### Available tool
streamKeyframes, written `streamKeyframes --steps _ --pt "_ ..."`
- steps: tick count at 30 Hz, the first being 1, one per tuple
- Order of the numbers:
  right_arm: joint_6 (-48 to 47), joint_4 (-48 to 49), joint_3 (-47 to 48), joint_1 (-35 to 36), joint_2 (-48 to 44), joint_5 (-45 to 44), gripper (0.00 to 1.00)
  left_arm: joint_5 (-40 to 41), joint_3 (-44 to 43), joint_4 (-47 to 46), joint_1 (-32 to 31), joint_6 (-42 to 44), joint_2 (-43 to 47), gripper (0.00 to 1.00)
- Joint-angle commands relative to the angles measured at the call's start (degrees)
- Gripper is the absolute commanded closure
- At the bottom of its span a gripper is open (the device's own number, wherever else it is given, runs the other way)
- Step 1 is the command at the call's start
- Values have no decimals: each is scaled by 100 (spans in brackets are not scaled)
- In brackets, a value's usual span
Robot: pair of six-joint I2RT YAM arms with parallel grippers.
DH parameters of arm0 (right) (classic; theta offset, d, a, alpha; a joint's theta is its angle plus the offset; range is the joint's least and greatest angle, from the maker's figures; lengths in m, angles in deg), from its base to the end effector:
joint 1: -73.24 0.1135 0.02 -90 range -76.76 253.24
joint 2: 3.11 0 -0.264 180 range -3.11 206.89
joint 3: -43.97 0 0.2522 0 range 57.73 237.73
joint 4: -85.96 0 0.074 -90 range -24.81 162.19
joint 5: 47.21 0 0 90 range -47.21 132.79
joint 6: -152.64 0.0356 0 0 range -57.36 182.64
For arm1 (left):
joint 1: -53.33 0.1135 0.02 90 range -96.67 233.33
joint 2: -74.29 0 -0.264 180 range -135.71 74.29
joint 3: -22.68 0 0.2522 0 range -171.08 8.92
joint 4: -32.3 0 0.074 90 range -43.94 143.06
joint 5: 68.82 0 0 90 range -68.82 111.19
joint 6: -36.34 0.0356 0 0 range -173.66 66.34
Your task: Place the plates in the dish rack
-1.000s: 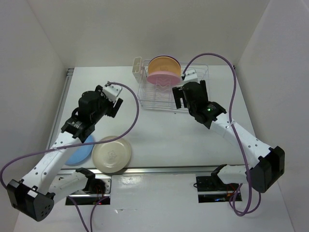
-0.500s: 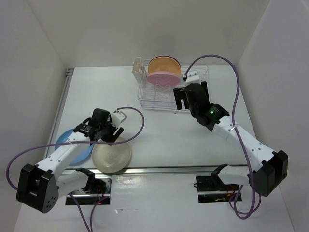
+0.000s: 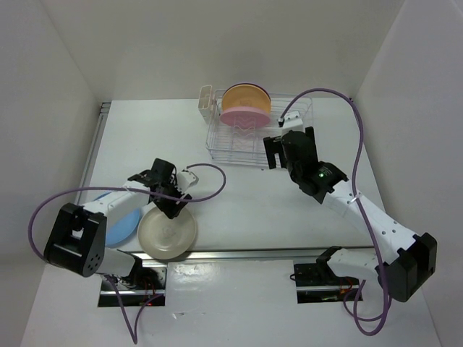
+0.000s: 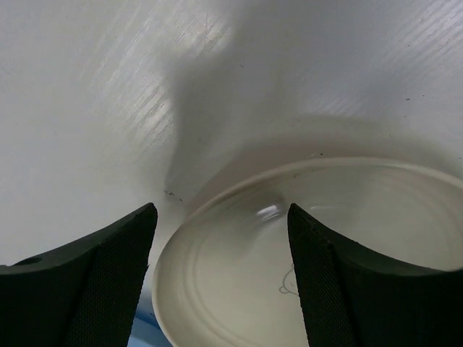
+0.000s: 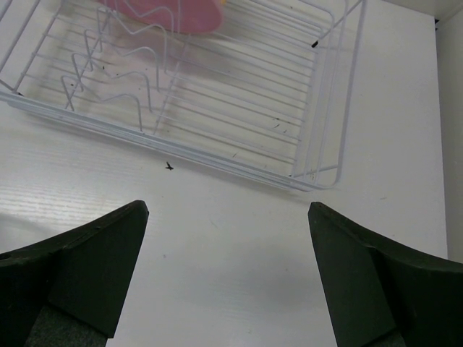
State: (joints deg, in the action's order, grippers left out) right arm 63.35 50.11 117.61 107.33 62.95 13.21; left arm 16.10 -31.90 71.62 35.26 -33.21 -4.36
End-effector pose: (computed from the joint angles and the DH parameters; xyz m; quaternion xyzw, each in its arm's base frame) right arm 0.2213 0.1285 0.3383 -0.1129 0.8326 -0.0608 0.5388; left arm 0.2342 -0.0797 0.1716 0.3303 0.9144 -0.0383 0.2308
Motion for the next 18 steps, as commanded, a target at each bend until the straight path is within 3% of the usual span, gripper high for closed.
streamKeyframes --steps 1,5,9,10,11,14,15,18 --pt "-89 372 -38 -34 -225 -109 0 -204 -399 -104 31 109 -307 21" --pt "-89 372 -38 -34 -173 -171 0 -256 -576 -34 31 109 -624 23" --pt "-89 372 -38 -34 -173 -223 0 -256 -778 -34 31 109 -906 32" --pt "-89 372 -38 -34 -173 -223 0 -256 -779 -34 31 109 -958 38" --pt "-89 372 -38 -34 -173 -223 0 -317 -857 -34 31 109 -1072 62" --pt "-141 372 -38 -34 -173 -276 0 -440 -1015 18 31 109 -1231 68" --pt "-141 372 -38 -34 -173 -328 0 -493 -1016 19 31 109 -1318 79" --pt "-141 372 -90 -34 -173 -329 0 -563 -1200 89 31 161 -1477 92"
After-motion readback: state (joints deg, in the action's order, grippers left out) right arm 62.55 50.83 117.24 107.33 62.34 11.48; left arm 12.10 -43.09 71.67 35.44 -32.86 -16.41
